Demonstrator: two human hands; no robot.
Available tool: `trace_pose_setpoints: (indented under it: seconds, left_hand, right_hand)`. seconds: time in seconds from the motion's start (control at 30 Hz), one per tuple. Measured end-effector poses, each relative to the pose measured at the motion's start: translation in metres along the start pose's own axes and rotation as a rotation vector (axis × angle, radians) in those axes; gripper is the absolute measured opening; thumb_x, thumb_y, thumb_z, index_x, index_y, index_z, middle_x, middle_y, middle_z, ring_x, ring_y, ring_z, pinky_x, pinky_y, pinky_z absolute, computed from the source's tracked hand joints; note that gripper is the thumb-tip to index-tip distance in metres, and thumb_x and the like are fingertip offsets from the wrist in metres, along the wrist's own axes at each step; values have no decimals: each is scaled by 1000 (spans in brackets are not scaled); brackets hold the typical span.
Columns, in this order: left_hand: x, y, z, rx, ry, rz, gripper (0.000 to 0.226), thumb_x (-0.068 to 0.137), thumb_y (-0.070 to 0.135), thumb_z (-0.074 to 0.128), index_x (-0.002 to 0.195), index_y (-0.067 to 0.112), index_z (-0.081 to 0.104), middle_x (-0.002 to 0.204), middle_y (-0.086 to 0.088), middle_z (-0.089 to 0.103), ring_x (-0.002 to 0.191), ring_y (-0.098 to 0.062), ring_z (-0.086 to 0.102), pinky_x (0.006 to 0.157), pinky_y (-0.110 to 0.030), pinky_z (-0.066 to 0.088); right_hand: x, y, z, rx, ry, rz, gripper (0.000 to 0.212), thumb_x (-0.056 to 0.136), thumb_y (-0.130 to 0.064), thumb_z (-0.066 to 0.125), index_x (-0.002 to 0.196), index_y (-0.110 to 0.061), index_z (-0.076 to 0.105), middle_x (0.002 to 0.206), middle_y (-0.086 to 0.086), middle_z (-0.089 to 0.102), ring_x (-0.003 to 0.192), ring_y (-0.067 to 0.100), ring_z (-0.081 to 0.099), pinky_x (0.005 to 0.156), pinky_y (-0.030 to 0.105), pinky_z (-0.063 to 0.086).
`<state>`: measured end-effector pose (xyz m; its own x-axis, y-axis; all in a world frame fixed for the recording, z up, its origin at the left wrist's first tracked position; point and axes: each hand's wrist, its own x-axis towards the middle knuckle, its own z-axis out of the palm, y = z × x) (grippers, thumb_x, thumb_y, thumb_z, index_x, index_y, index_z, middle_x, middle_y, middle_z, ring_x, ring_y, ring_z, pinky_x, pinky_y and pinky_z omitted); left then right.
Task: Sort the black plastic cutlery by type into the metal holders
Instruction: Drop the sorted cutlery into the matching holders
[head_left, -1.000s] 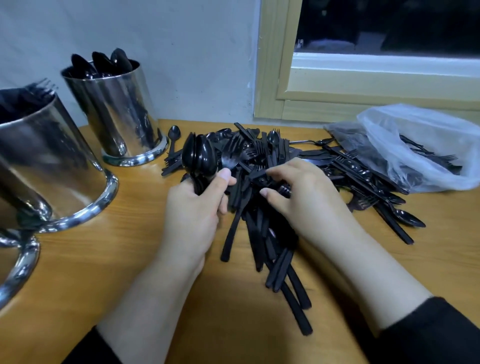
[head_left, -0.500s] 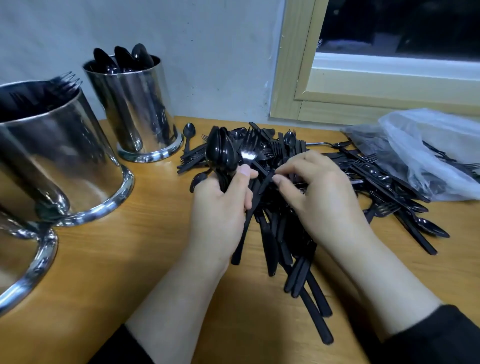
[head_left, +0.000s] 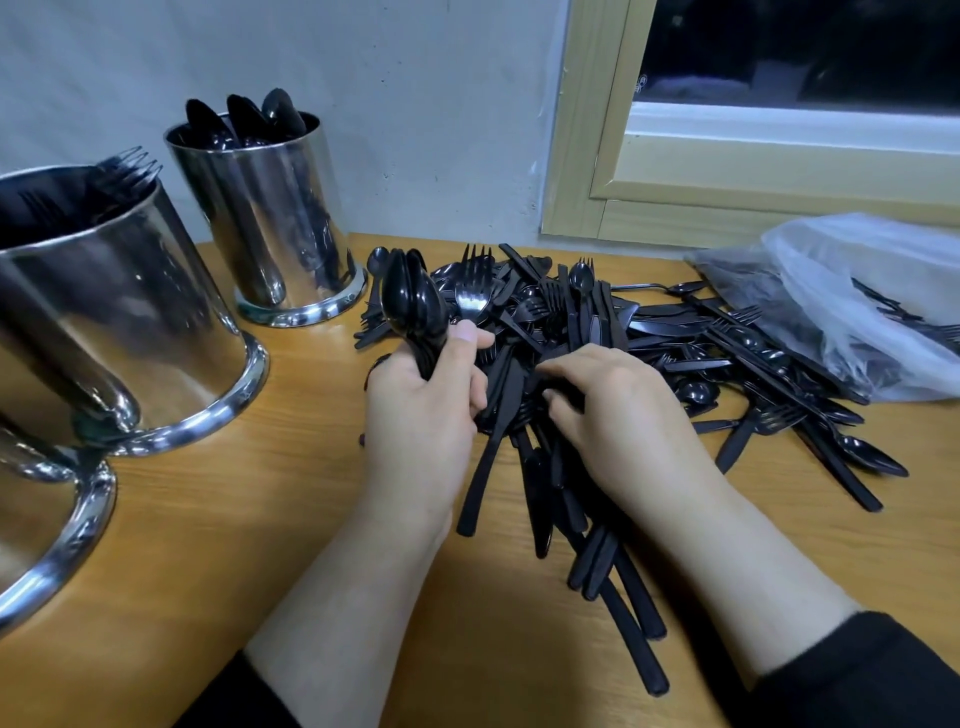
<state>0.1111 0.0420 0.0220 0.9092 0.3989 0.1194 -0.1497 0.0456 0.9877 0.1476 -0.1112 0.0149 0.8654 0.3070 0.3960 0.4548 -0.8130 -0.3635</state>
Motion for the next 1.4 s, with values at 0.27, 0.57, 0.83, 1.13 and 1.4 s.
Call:
trace_pose_setpoints:
  seconds: [0.27,0.57,0.83,1.13,1.4]
  left_hand:
    - [-2,4,1,14,-34,4,23,105,26,54,92,19,72,61,1,51,55,-15,45,46,-27,39]
    - [-2,1,5,102,22,90,20,102,33,59,93,26,76,86,10,77,81,-6,73,81,-34,61]
    - [-7,4,6,241,-91,59,16,97,41,61,88,38,73,82,4,77,75,-6,69,79,-28,58]
    - [-11,1,6,173,-390,-64,40,98,48,57,101,11,71,64,-1,48,52,-16,40,51,-32,36]
    - [-2,9,-28,130,-300,-99,53,80,49,67,105,3,70,63,0,55,46,-12,39,44,-25,32]
  right_hand:
    - [0,-2,-21,195,382,-14,17,91,-14,70,106,-22,76,97,-12,71,94,14,62,88,37,50]
    - [5,-14,-72,852,557,197,16,92,-10,68,89,-25,71,69,-3,69,67,15,68,67,27,55]
    - [7,-24,-54,1423,324,493,3,91,2,67,90,-1,68,59,-4,62,59,12,67,67,20,57]
    - [-1,-21,-47,954,351,371,13,89,-21,75,83,-10,71,59,5,67,49,15,58,52,22,47]
    - [-7,-7,-26,627,360,243,5,94,-31,69,97,-27,71,80,-9,71,75,4,63,73,17,47]
